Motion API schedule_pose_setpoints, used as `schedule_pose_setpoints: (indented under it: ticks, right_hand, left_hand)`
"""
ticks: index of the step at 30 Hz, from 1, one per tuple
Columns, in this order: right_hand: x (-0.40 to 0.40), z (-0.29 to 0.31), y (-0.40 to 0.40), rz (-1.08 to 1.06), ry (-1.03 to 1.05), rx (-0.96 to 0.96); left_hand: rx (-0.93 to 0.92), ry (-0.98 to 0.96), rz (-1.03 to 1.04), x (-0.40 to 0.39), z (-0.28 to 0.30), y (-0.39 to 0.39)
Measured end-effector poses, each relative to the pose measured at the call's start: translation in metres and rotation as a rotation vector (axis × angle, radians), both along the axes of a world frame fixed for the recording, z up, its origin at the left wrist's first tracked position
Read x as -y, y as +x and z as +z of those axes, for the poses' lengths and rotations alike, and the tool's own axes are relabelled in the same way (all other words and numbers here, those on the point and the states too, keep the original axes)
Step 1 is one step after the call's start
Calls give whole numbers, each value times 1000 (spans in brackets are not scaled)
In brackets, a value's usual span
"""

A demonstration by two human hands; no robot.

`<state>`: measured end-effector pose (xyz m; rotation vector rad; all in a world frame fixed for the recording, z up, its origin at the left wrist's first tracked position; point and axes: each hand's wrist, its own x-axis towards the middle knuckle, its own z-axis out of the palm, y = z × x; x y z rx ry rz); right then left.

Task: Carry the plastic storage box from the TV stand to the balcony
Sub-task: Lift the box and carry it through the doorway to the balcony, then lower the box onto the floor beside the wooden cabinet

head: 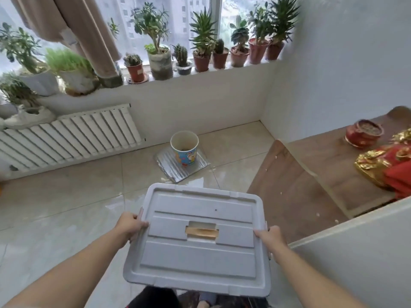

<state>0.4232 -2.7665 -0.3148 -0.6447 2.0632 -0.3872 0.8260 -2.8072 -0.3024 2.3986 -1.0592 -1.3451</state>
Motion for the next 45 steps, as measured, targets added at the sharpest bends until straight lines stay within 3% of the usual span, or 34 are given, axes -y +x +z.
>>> schedule_pose_setpoints:
  ticks: [12, 19, 30, 45]
  right_hand:
    - [32, 0, 31, -501, 32, -9]
    - [28, 11, 61, -733, 12, -26]
    - [9, -21, 40, -908, 82, 10]
    - [12, -139, 21, -1133, 187, 26]
  left_hand:
    - [-88, 41, -531, 215, -8, -32]
    - [-106, 44, -790, 299, -2, -69]
    - [-33, 63, -991, 333, -44, -150]
    - [-31, 136, -1131, 363, -152, -243]
